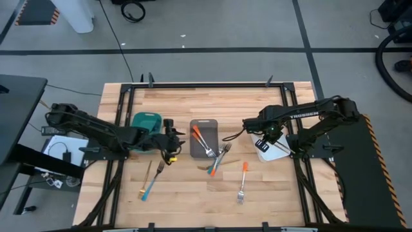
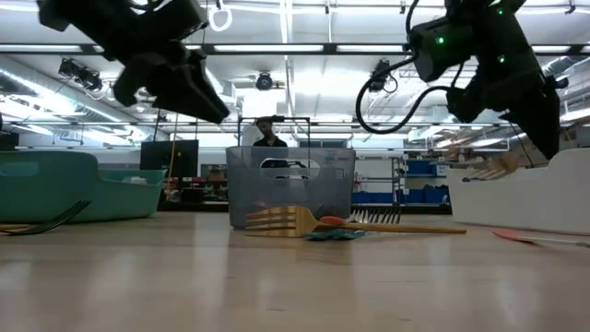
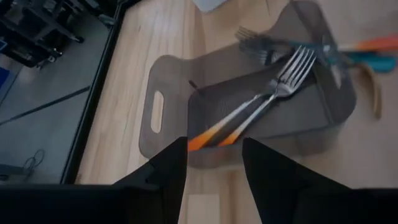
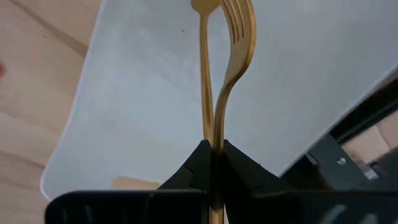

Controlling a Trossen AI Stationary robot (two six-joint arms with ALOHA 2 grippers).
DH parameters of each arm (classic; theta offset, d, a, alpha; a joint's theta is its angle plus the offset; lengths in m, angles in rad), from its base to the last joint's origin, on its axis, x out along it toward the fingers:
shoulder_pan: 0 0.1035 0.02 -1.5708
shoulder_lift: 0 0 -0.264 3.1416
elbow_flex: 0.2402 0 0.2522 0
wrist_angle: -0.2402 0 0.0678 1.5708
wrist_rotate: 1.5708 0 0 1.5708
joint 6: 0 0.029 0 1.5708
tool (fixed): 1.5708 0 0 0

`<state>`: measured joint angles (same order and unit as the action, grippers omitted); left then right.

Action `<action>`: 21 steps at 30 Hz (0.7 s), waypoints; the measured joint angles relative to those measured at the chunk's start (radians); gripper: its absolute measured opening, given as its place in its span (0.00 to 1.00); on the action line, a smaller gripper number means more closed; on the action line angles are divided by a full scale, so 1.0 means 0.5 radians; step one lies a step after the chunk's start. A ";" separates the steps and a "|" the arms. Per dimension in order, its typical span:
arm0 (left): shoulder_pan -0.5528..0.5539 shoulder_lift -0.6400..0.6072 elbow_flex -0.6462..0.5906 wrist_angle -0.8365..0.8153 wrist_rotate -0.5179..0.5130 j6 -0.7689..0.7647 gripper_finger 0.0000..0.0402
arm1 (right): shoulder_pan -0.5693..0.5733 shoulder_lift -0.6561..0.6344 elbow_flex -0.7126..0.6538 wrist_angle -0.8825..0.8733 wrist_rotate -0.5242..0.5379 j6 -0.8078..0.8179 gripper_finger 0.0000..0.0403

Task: Sort silverware by color (type)
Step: Put the gold fork into the white bin

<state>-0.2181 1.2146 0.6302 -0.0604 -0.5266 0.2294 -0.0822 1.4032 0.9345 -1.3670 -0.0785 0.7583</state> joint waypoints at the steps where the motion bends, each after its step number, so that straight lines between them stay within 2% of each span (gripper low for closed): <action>1: -0.008 -0.027 -0.007 0.005 0.004 -0.015 0.41 | -0.001 -0.002 -0.029 0.056 -0.001 0.004 0.06; 8: -0.046 -0.137 -0.037 -0.003 0.002 -0.072 0.41 | -0.036 0.003 -0.150 0.246 0.035 0.001 0.06; 21: -0.071 -0.133 -0.035 -0.037 0.003 -0.087 0.41 | -0.038 0.004 -0.240 0.455 0.063 -0.057 0.09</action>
<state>-0.2537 1.1483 0.6128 -0.0787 -0.5251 0.1859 -0.1013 1.4052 0.8143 -1.1395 -0.0472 0.7300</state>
